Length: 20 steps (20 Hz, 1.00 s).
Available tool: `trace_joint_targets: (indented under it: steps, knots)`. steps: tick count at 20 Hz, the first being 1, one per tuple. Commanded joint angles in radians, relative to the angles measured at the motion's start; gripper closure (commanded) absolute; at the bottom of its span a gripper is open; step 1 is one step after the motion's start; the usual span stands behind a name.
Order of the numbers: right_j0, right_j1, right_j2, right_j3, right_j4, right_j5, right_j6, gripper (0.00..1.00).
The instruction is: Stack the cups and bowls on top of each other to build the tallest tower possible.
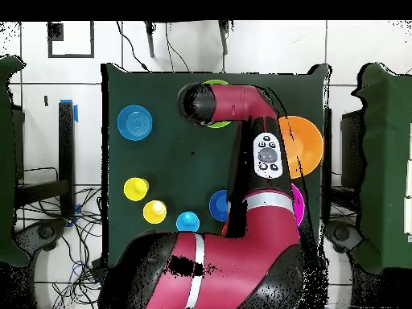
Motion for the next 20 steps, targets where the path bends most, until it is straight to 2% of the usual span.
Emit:
trace_joint_targets:
  steps: [1, 5, 13, 17, 20]
  knots:
    - [0.022, 0.031, 0.020, -0.044, 0.002, 0.086, 0.065, 1.00]
    - [0.019, 0.025, 0.017, -0.017, -0.002, 0.065, 0.068, 1.00]
    - [0.016, -0.021, 0.005, 0.043, 0.009, 0.109, 0.066, 1.00]
    - [0.014, -0.037, -0.001, 0.083, 0.012, 0.098, 0.073, 1.00]
    - [0.011, -0.025, 0.001, 0.074, 0.014, 0.091, 0.071, 1.00]
